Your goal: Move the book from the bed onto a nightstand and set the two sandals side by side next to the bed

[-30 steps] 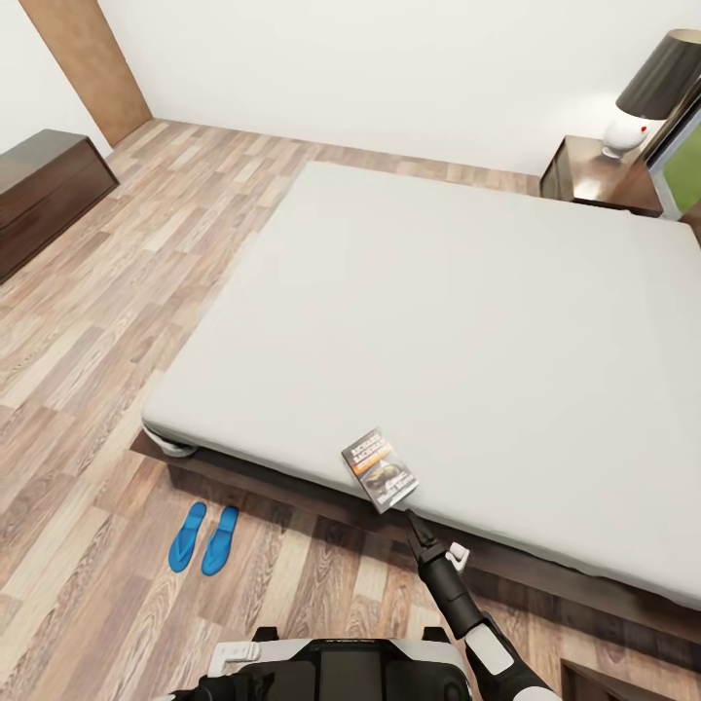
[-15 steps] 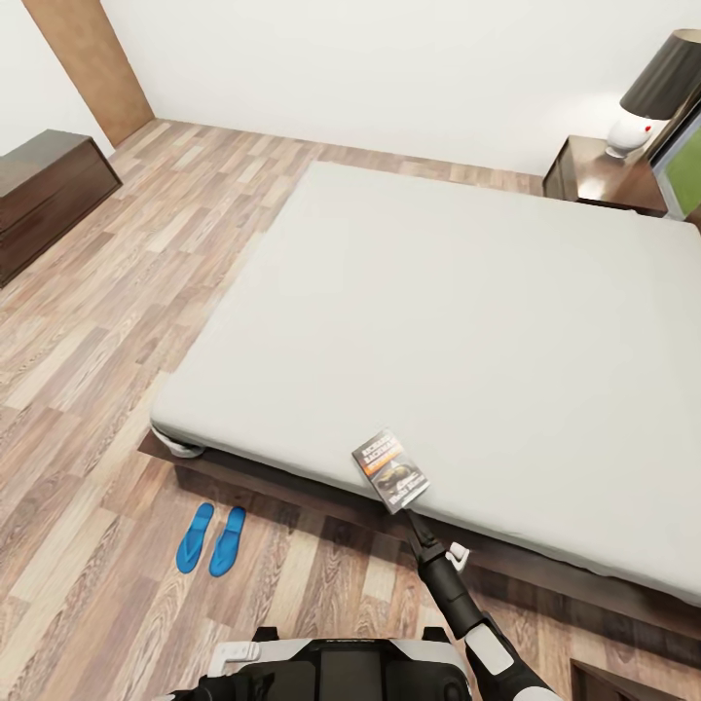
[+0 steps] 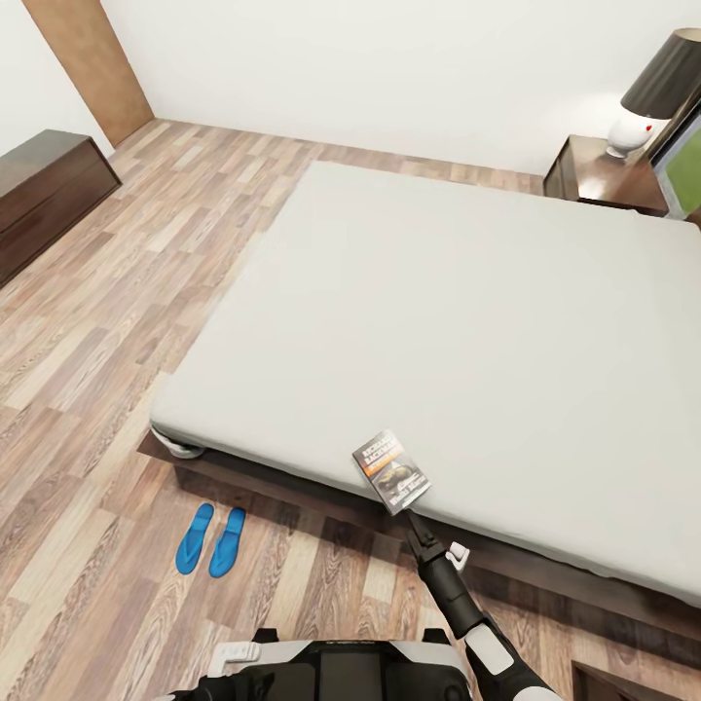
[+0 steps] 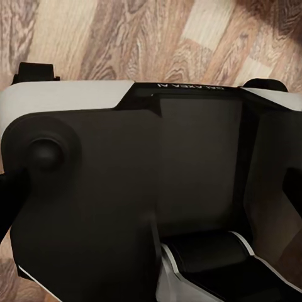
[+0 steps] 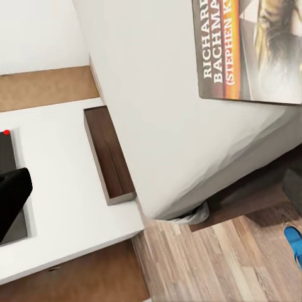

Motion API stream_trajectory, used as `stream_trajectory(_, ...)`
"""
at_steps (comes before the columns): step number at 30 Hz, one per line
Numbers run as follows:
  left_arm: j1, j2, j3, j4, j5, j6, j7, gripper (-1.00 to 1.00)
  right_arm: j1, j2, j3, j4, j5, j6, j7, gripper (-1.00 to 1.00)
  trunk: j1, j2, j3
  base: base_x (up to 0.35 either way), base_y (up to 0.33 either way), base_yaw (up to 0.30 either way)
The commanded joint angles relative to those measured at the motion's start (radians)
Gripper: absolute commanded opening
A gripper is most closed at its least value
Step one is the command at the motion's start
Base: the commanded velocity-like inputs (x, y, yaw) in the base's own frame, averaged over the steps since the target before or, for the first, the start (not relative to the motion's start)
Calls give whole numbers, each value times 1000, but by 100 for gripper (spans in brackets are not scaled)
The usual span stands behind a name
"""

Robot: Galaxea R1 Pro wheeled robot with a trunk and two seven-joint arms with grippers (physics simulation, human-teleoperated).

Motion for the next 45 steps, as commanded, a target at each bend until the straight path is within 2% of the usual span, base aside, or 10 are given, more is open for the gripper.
stream_trajectory(1, 0, 0, 8, 1, -11, -5, -2, 100, 0, 0, 0, 0, -8, 11, 2, 100, 4, -9, -4, 0, 0, 0)
stream_trajectory(24, 0, 0, 8, 1, -11, -3, -2, 100, 0, 0, 0, 0, -8, 11, 2, 100, 92, -170, -76, 0, 0, 0)
stream_trajectory(29, 0, 0, 8, 1, -11, -3, -2, 100, 0, 0, 0, 0, -8, 11, 2, 100, 92, -170, -76, 0, 0, 0)
stream_trajectory(45, 0, 0, 8, 1, -11, -3, -2, 100, 0, 0, 0, 0, -8, 10, 2, 100, 154, -282, -126, 0, 0, 0)
